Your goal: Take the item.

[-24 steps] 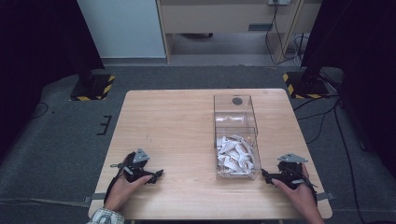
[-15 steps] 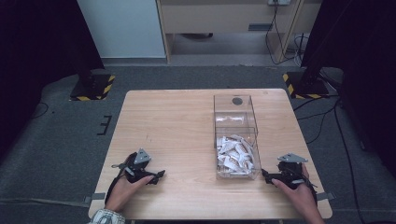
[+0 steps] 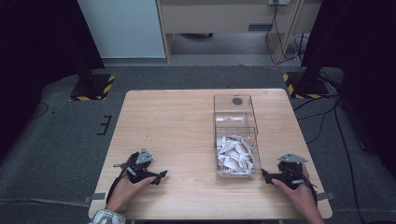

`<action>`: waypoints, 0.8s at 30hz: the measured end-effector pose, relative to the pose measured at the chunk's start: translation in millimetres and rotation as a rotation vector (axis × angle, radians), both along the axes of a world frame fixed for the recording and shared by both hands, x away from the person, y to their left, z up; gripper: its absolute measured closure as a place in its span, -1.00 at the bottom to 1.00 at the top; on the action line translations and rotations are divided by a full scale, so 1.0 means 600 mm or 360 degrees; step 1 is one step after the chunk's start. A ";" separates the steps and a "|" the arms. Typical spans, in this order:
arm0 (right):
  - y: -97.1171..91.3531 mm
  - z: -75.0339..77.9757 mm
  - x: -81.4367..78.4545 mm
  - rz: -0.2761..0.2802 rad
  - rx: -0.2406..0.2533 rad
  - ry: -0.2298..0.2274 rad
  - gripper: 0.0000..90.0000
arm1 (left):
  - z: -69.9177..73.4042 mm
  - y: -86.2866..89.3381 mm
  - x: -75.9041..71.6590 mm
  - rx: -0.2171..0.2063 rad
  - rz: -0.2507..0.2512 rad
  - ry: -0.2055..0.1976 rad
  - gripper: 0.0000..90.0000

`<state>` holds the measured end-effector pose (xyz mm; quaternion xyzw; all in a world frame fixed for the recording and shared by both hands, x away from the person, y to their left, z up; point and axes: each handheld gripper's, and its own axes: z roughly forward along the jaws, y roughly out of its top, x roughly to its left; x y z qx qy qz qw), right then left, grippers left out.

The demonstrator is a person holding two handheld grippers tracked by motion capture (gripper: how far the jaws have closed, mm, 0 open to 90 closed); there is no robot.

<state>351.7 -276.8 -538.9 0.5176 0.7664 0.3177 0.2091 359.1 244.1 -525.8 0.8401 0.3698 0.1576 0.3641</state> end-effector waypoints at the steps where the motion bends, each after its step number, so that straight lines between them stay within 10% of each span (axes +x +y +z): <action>1: 0.000 0.000 0.000 -0.0001 0.0001 0.0000 -0.98 | 0.002 -0.001 0.000 -0.0010 -0.0002 0.0000 -0.91; 24: 0.000 0.000 0.001 -0.0006 0.0001 0.0001 -0.98 | 0.032 -0.017 -0.014 -0.0044 -0.0034 -0.0064 -0.90</action>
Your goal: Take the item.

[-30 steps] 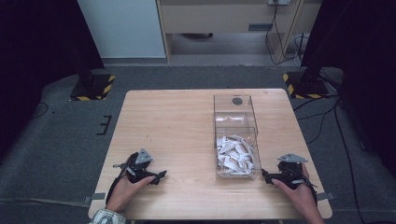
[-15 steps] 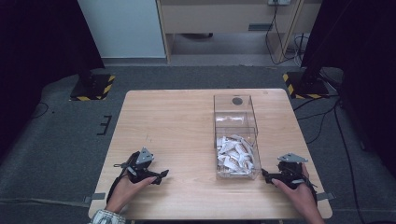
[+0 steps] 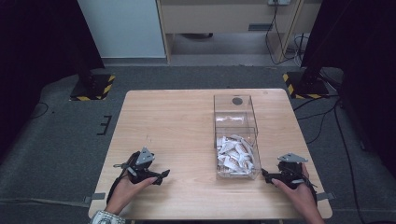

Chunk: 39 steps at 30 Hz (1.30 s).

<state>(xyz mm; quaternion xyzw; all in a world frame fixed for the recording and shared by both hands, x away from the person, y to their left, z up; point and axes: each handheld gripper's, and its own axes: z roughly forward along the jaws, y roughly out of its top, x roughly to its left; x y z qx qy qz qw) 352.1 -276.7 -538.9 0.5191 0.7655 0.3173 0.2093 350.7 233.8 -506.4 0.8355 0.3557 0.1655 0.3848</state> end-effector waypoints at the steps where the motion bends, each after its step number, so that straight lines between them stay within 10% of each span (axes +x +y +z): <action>1: 0.000 0.000 0.000 -0.0001 -0.0001 0.0000 -0.98 | 0.004 -0.002 0.000 -0.0002 0.0002 -0.0006 -0.90; 39: 0.000 0.000 0.000 -0.0002 0.0000 -0.0001 -0.98 | 0.059 -0.073 0.046 -0.0010 -0.0160 -0.0024 -0.89</action>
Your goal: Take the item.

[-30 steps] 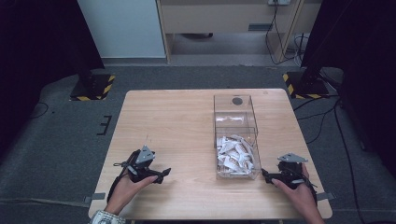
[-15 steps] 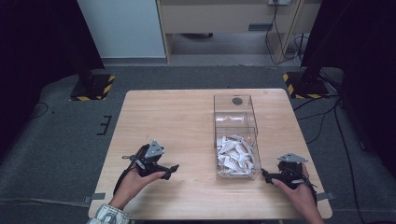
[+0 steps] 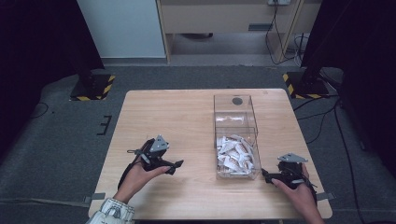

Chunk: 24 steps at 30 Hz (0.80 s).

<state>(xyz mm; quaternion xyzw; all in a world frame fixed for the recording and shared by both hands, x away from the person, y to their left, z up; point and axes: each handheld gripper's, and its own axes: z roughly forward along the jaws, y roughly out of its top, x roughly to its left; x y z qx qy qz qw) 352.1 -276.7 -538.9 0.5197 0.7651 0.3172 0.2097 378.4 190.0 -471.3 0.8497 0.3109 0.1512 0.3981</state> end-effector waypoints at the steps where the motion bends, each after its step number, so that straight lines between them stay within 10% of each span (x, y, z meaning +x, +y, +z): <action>1: 0.000 0.000 0.000 0.0000 0.0000 0.0000 -0.98 | 0.001 0.000 0.001 0.0007 -0.0002 -0.0001 -0.89; 24: 0.000 0.000 0.000 0.0000 0.0000 0.0000 -0.98 | 0.055 -0.051 0.013 0.0037 -0.0118 -0.0054 -0.89</action>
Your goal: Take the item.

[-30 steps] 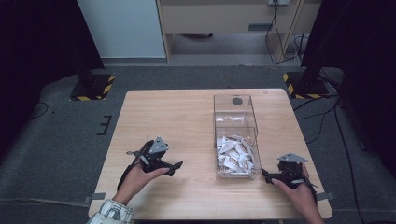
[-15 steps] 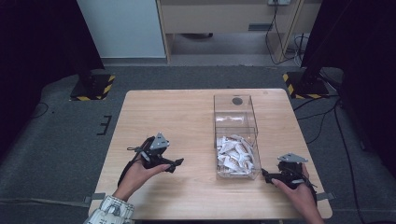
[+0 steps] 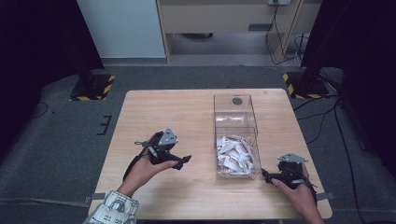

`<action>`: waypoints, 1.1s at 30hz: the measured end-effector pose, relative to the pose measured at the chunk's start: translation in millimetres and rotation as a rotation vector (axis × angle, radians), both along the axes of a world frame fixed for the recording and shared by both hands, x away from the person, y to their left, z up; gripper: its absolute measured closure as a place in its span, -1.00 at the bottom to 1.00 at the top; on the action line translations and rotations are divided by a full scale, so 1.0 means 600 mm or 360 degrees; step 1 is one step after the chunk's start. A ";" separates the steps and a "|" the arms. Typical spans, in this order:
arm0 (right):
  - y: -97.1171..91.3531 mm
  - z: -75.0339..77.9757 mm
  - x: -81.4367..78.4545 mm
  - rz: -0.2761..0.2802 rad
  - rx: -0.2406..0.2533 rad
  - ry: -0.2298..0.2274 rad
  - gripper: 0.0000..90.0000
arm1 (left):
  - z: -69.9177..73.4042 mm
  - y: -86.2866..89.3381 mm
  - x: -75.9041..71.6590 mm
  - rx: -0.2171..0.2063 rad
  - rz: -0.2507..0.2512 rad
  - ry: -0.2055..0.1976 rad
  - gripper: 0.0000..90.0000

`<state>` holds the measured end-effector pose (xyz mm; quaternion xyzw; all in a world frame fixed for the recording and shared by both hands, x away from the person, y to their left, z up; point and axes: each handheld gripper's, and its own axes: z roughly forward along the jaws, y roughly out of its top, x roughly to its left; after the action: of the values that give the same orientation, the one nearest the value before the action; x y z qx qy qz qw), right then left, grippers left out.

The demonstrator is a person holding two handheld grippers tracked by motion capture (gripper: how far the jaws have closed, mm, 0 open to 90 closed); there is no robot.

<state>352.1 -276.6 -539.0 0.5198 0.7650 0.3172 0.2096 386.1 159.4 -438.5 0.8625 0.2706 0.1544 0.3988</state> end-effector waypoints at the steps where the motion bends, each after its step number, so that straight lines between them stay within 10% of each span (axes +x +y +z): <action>1: 0.000 0.000 0.000 0.0000 0.0000 0.0000 -0.98 | 0.001 -0.003 0.001 0.0002 -0.0005 -0.0004 -0.89; 33: 0.000 0.000 0.002 0.0005 -0.0004 -0.0004 -0.98 | 0.046 -0.076 0.027 -0.0060 -0.0068 -0.0073 -0.86</action>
<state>353.1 -276.8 -539.1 0.5180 0.7659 0.3173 0.2107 402.4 114.1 -410.7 0.8567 0.2456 0.1606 0.4242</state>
